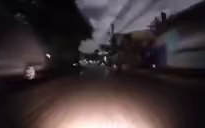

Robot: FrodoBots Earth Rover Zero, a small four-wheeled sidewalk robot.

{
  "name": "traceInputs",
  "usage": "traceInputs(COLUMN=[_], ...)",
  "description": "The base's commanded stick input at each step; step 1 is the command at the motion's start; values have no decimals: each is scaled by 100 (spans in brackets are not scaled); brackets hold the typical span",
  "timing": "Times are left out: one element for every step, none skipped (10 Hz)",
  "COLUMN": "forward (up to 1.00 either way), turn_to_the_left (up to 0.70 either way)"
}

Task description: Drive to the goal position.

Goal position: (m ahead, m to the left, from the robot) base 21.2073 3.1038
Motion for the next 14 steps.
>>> traceInputs(forward=[100, 100, 100, 100, 100, 100, 100, 100, 100, 100, 100, 100, 100, 100], turn_to_the_left=[0, 0, 0, 0, 0, 6, 25, 0, 0, 0, 0, 1, 24, 27])
